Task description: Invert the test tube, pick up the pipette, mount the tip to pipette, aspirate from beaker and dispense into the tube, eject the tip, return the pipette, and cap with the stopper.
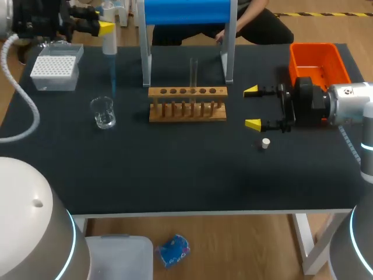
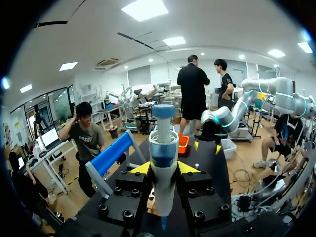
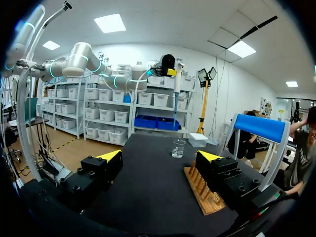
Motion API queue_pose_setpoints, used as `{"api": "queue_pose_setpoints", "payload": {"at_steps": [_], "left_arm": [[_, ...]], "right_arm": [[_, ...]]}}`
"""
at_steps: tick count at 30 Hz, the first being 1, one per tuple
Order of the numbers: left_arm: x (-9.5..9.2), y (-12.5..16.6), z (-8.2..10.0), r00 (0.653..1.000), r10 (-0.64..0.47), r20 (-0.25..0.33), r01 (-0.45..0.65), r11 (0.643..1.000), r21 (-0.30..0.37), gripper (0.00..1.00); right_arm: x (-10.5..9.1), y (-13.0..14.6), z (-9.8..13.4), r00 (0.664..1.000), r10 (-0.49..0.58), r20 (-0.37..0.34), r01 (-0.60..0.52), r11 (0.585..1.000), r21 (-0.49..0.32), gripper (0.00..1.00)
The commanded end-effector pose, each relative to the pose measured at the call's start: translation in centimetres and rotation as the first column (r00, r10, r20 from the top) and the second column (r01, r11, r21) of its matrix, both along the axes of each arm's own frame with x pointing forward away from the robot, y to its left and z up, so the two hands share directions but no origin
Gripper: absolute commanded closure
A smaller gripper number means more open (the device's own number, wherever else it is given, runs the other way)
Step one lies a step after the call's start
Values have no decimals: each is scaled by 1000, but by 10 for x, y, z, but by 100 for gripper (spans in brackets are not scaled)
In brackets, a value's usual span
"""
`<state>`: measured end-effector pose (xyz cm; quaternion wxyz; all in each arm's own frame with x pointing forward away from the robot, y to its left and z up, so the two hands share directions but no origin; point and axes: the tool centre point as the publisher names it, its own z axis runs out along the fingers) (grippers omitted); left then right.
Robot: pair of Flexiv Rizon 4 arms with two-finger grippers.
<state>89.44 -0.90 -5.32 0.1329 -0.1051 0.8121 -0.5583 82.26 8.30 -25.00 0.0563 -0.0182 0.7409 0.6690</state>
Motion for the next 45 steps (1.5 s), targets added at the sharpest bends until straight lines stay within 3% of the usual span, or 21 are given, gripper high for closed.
{"api": "queue_pose_setpoints", "payload": {"at_steps": [1, 14, 45], "left_arm": [[4, 16, 0, 991, -126, -42, 126, 992, -11, 100], [13, 27, -8, 996, -92, -13, 91, 994, -64, 100], [20, 41, -8, 998, -56, 13, 57, 997, -59, 100]], "right_arm": [[-1, 0, 1, 1000, -2, 1, 2, 1000, -2, 0], [-1, 0, 1, 1000, -2, 1, 2, 1000, -2, 0], [0, -3, 4, 1000, -24, 17, 25, 1000, -17, 0]]}}
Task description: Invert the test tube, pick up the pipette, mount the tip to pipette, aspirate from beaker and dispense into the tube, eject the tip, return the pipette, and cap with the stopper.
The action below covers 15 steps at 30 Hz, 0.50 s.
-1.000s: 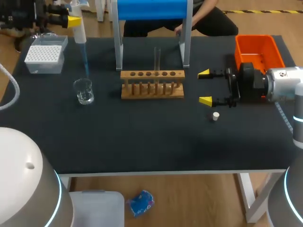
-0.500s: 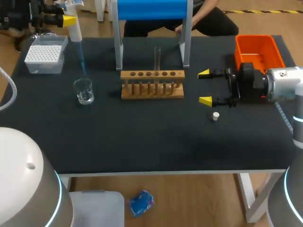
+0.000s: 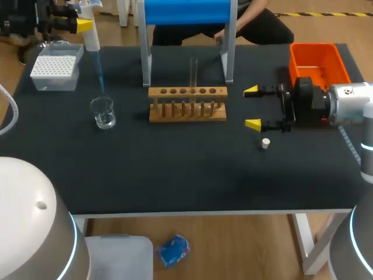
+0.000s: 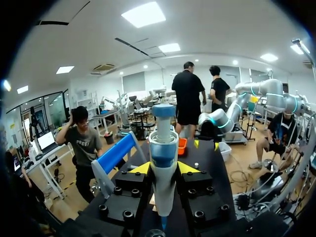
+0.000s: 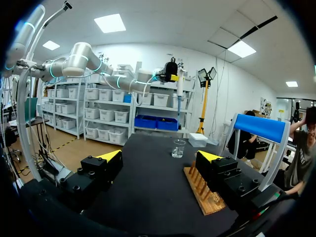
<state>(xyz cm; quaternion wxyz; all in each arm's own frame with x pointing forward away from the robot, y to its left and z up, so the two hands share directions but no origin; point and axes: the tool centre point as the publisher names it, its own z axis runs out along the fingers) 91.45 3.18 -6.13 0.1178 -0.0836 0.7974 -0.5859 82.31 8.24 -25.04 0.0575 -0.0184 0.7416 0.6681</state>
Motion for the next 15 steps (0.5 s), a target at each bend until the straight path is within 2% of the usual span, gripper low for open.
{"api": "queue_pose_setpoints", "payload": {"at_steps": [1, 3, 5, 10, 15], "left_arm": [[0, 0, 0, 1000, 0, 2, 0, 1000, 0, 100], [0, 0, 0, 1000, 0, 2, 0, 1000, 0, 100], [0, 0, 0, 1000, 0, 2, 0, 1000, 0, 100], [0, 0, 0, 1000, 0, 2, 0, 1000, 0, 100], [0, 0, 0, 1000, 0, 2, 0, 1000, 0, 100]], "right_arm": [[-1, -2, 6, 999, -30, 19, 31, 999, -14, 0], [-1, -1, 8, 998, -33, 57, 36, 998, -42, 0], [-3, 5, 8, 999, -27, 47, 29, 999, -41, 0], [-4, 30, 4, 998, 4, 65, 3, 995, -100, 0], [2, 61, 0, 997, 7, 73, 4, 990, -141, 0]]}}
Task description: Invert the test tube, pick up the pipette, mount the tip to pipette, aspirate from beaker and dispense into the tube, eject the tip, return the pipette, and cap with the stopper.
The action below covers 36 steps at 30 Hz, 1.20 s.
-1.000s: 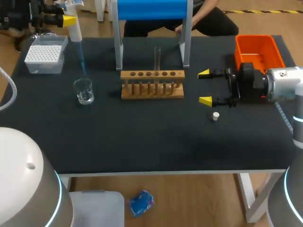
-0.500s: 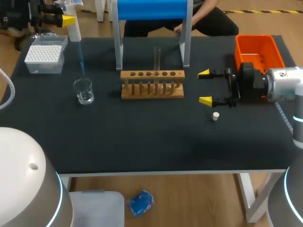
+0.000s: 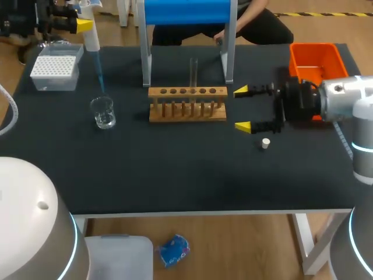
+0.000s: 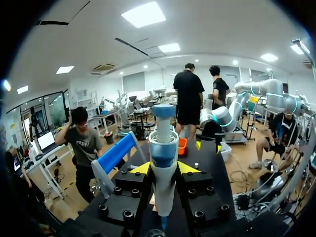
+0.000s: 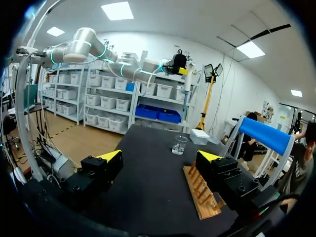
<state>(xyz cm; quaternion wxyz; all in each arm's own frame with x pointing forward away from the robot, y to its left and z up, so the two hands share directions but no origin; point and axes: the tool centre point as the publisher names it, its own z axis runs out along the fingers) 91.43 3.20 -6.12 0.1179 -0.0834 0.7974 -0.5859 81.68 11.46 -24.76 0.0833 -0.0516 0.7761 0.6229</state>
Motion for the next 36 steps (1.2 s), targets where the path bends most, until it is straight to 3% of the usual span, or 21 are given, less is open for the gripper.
{"api": "queue_pose_setpoints", "payload": {"at_steps": [1, 15, 36], "left_arm": [[0, 0, 0, 1000, 0, 2, 0, 1000, 0, 100], [0, 0, 0, 1000, 0, 2, 0, 1000, 0, 100], [0, 0, 0, 1000, 0, 2, 0, 1000, 0, 100]], "right_arm": [[9, 34, -4, 1000, -2, -8, 2, 1000, -30, 0], [16, 119, -29, 999, -14, -37, 11, 997, -78, 0], [17, 118, -30, 999, -20, -41, 17, 997, -80, 0]]}}
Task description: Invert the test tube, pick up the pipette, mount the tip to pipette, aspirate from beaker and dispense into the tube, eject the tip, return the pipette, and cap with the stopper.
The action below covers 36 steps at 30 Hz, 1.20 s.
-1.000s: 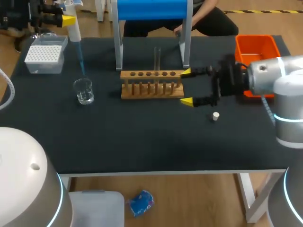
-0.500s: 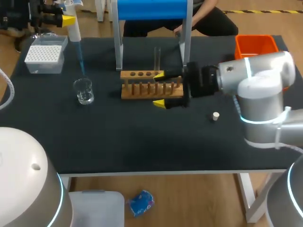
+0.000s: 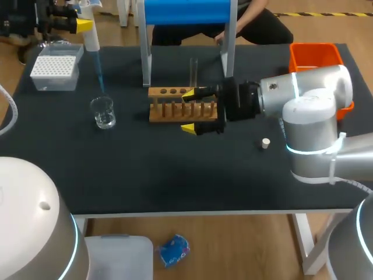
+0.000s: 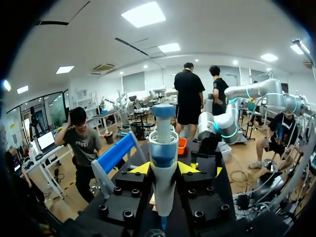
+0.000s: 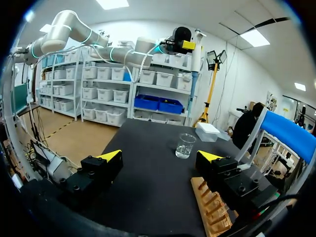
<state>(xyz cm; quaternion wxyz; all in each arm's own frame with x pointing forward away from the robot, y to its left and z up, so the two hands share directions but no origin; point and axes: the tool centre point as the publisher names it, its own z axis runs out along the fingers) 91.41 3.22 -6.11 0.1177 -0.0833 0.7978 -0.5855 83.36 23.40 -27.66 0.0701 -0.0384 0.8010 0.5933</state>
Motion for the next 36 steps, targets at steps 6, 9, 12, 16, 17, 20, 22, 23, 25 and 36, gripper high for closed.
{"api": "queue_pose_setpoints", "payload": {"at_steps": [6, 9, 12, 16, 17, 20, 22, 23, 25, 36], "left_arm": [[0, 0, 0, 1000, 0, 2, 0, 1000, -1, 100], [0, 0, 0, 1000, 0, 2, 0, 1000, -1, 100], [0, 0, 0, 1000, 0, 2, 0, 1000, -1, 100], [0, 0, 0, 1000, 0, 2, 0, 1000, -1, 100], [0, 0, 0, 1000, 0, 2, 0, 1000, -1, 100], [0, 0, 0, 1000, 0, 2, 0, 1000, -1, 100], [0, 0, 0, 1000, 0, 2, 0, 1000, -1, 100], [0, 0, 0, 1000, 0, 2, 0, 1000, -1, 100], [0, 0, 0, 1000, 0, 2, 0, 1000, -1, 100], [0, 0, 0, 1000, 0, 2, 0, 1000, -1, 100]], "right_arm": [[2, 16, -11, 1000, -1, -2, 1, 1000, -1, 0], [5, 30, -20, 1000, -1, -10, 1, 1000, -8, 0], [10, 47, -30, 1000, -9, -21, 8, 1000, -19, 0], [18, 68, -42, 999, -26, -34, 24, 999, -39, 0], [20, 73, -45, 999, -39, -36, 38, 998, -49, 0], [23, 90, -54, 998, -43, -47, 40, 997, -68, 0], [23, 101, -57, 998, -34, -49, 30, 997, -77, 0], [24, 106, -58, 998, -35, -45, 31, 996, -87, 0], [25, 115, -59, 998, -34, -46, 29, 995, -94, 0], [32, 138, -60, 995, -97, -13, 95, 987, -127, 0]]}}
